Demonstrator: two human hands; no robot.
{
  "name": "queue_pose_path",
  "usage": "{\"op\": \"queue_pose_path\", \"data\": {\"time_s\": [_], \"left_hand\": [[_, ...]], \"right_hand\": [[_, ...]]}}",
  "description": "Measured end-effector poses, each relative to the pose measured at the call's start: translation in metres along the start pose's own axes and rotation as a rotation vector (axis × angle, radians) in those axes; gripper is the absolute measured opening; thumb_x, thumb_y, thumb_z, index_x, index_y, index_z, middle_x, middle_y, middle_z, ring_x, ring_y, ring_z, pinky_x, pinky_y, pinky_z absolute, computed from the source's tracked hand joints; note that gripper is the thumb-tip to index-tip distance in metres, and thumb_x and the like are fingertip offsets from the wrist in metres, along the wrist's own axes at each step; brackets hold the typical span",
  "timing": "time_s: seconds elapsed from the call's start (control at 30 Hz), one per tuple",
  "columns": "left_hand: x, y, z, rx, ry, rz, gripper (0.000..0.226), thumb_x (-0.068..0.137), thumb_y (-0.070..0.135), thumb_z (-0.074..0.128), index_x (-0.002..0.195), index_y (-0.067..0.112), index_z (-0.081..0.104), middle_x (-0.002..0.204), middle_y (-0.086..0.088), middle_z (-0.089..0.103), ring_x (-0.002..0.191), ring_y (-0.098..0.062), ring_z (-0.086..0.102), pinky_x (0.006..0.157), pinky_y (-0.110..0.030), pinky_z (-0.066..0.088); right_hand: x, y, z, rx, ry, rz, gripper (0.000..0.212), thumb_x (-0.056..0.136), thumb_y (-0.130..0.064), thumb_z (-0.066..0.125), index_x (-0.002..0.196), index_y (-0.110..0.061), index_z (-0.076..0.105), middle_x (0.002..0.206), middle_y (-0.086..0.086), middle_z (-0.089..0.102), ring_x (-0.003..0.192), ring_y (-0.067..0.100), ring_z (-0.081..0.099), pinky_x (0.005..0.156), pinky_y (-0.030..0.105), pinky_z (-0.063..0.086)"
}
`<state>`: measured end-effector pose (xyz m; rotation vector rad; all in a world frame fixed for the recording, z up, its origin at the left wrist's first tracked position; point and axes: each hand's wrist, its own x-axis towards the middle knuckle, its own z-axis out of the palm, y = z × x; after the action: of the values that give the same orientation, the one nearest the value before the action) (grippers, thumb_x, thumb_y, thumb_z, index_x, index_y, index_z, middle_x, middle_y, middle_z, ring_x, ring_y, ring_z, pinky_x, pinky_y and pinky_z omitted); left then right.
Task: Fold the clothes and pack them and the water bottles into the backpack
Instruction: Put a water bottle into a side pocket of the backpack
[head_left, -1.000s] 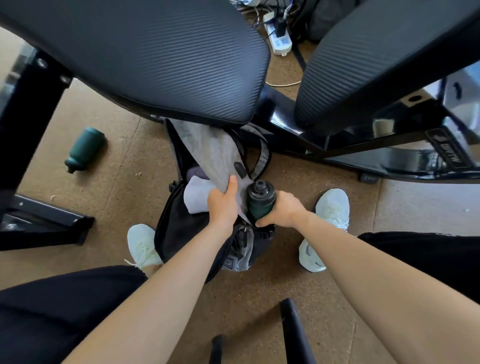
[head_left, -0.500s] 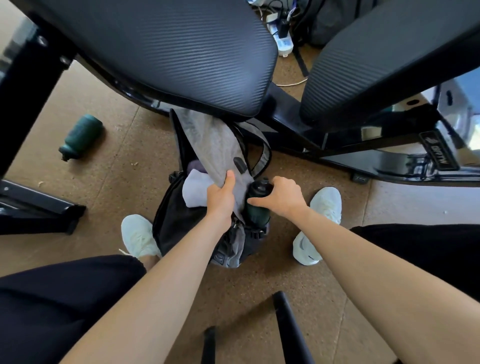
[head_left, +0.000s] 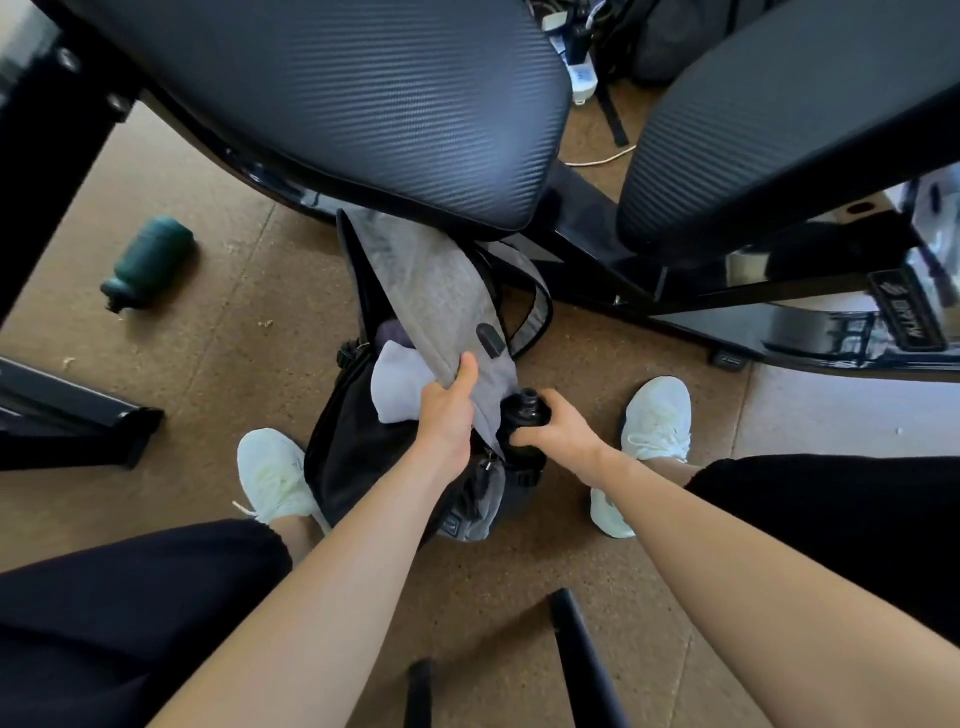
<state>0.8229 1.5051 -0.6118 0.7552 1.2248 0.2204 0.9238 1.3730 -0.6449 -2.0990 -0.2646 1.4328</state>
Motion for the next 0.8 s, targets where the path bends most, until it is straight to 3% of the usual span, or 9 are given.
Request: {"op": "queue_pose_path", "data": {"time_s": [0.07, 0.13, 0.2, 0.3, 0.4, 0.47, 0.53, 0.67, 0.8], "left_hand": [[-0.005, -0.001, -0.003, 0.057, -0.019, 0.007, 0.05, 0.098, 0.045, 0.064, 0.137, 0.014, 0.06, 0.13, 0.0, 0.07, 0.123, -0.019, 0.063, 0.112, -0.042, 0.047], [-0.012, -0.007, -0.005, 0.117, -0.055, 0.031, 0.041, 0.101, 0.043, 0.06, 0.135, 0.019, 0.061, 0.128, 0.003, 0.07, 0.119, -0.015, 0.065, 0.107, -0.037, 0.051], [-0.021, -0.013, -0.006, 0.163, -0.097, 0.055, 0.033, 0.104, 0.038, 0.056, 0.132, 0.022, 0.06, 0.125, 0.008, 0.07, 0.12, -0.011, 0.063, 0.101, -0.028, 0.05], [-0.033, -0.017, -0.008, 0.261, -0.126, 0.058, 0.033, 0.105, 0.036, 0.055, 0.135, 0.024, 0.058, 0.123, 0.019, 0.065, 0.126, -0.011, 0.055, 0.102, -0.028, 0.041], [-0.039, -0.017, -0.02, 0.389, -0.223, -0.056, 0.045, 0.103, 0.036, 0.058, 0.141, 0.012, 0.059, 0.128, -0.003, 0.069, 0.128, -0.019, 0.058, 0.11, -0.037, 0.043], [-0.039, -0.012, -0.033, 0.428, -0.308, -0.133, 0.033, 0.101, 0.03, 0.062, 0.119, 0.005, 0.072, 0.115, -0.012, 0.074, 0.116, -0.024, 0.065, 0.109, -0.04, 0.047], [-0.037, 0.002, -0.043, 0.322, -0.246, -0.144, 0.025, 0.1, 0.027, 0.06, 0.109, 0.009, 0.075, 0.111, -0.006, 0.077, 0.108, -0.02, 0.069, 0.104, -0.036, 0.05], [-0.022, 0.05, -0.058, -0.058, -0.052, -0.012, 0.042, 0.1, 0.041, 0.059, 0.136, 0.019, 0.061, 0.128, -0.005, 0.07, 0.115, -0.025, 0.068, 0.099, -0.04, 0.052], [-0.025, 0.106, -0.054, -0.272, 0.065, 0.112, 0.034, 0.097, 0.035, 0.067, 0.129, 0.022, 0.062, 0.125, -0.004, 0.07, 0.107, -0.023, 0.071, 0.089, -0.036, 0.056]], "right_hand": [[0.006, -0.014, -0.007, 0.15, 0.054, -0.048, 0.095, 0.059, -0.049, 0.069, 0.148, -0.036, 0.04, 0.148, 0.005, 0.048, 0.141, 0.03, 0.039, 0.115, 0.053, 0.038], [0.005, -0.052, -0.018, 0.216, 0.124, -0.157, 0.086, 0.075, -0.051, 0.073, 0.151, -0.027, 0.042, 0.148, 0.003, 0.05, 0.139, 0.022, 0.043, 0.114, 0.041, 0.039], [0.007, -0.093, -0.025, 0.167, 0.108, -0.28, 0.076, 0.088, -0.049, 0.074, 0.15, -0.018, 0.044, 0.143, -0.002, 0.053, 0.131, 0.01, 0.046, 0.105, 0.027, 0.039], [0.011, -0.139, -0.017, 0.065, 0.045, -0.336, 0.077, 0.087, -0.043, 0.078, 0.149, -0.013, 0.043, 0.133, -0.011, 0.051, 0.123, 0.005, 0.047, 0.099, 0.026, 0.04], [0.023, -0.153, -0.005, -0.253, 0.071, -0.372, 0.039, 0.083, -0.022, 0.081, 0.115, -0.008, 0.065, 0.113, 0.003, 0.07, 0.104, 0.02, 0.066, 0.084, 0.034, 0.053], [0.023, -0.151, 0.0, -0.423, 0.053, -0.427, 0.008, 0.081, -0.005, 0.074, 0.084, -0.009, 0.067, 0.083, 0.003, 0.07, 0.083, 0.024, 0.067, 0.067, 0.032, 0.046], [0.015, -0.148, -0.003, -0.546, 0.012, -0.52, 0.019, 0.082, -0.001, 0.071, 0.074, -0.016, 0.063, 0.073, -0.008, 0.061, 0.076, 0.017, 0.058, 0.067, 0.029, 0.037], [-0.006, -0.146, -0.03, -0.564, 0.101, -0.653, 0.006, 0.083, -0.003, 0.074, 0.081, -0.005, 0.068, 0.087, 0.009, 0.062, 0.085, 0.025, 0.057, 0.074, 0.039, 0.045], [-0.031, -0.168, -0.052, -0.513, 0.176, -0.757, 0.007, 0.083, -0.002, 0.075, 0.085, 0.0, 0.069, 0.086, 0.01, 0.061, 0.084, 0.024, 0.056, 0.074, 0.033, 0.038]]}}
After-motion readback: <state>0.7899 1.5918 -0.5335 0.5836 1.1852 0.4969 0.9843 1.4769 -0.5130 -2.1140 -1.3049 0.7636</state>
